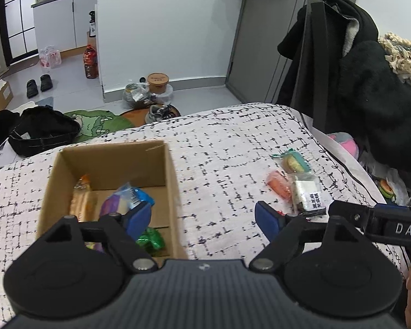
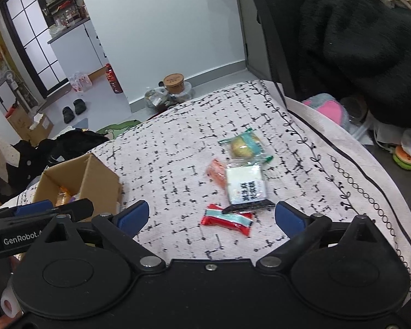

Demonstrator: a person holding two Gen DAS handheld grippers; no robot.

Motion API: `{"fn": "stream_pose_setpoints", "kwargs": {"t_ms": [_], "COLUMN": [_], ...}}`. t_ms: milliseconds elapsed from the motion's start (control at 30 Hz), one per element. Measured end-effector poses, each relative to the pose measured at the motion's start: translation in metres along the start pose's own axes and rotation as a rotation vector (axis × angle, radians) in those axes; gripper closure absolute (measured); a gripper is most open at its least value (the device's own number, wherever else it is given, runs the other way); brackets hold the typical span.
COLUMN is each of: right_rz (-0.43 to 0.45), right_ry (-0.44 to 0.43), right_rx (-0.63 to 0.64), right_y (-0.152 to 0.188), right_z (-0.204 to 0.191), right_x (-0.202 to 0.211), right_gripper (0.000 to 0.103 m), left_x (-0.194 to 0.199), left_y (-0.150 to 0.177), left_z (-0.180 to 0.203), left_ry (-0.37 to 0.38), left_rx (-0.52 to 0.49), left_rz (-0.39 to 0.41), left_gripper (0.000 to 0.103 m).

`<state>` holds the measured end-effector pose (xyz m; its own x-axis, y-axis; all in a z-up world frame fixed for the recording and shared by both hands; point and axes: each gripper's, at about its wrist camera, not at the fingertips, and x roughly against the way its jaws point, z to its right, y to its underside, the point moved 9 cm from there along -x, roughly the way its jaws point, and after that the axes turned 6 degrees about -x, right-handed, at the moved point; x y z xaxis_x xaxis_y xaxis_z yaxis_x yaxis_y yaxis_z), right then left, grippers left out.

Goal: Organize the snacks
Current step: 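Move both open tools back to the remaining snacks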

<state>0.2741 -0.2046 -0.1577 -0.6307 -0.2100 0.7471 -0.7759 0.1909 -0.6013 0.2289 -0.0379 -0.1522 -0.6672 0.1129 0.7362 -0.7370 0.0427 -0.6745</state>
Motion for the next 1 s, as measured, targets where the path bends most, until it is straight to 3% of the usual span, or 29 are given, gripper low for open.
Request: {"fn": "stream_pose_setpoints", "kwargs": {"t_ms": [600,1000], "right_rz": [-0.027,-0.058], "right_ry": [0.016,-0.013], "right_rx": [-0.03,-0.016], "right_y": [-0.002,-0.008], "right_z": [0.043,0.04], "right_x": [-0.012,-0.04], "right_gripper": [0.003,0.005], "left_x": [-0.034,-0.059], "left_y": [0.001,0.006], "left_z": [0.045,0.048], "left_ry": [0.032,0.021], "left_rx": [-0.058,-0.035], "left_rz": [-0.064,-0.111], "left_gripper": [0.021,0.021]}}
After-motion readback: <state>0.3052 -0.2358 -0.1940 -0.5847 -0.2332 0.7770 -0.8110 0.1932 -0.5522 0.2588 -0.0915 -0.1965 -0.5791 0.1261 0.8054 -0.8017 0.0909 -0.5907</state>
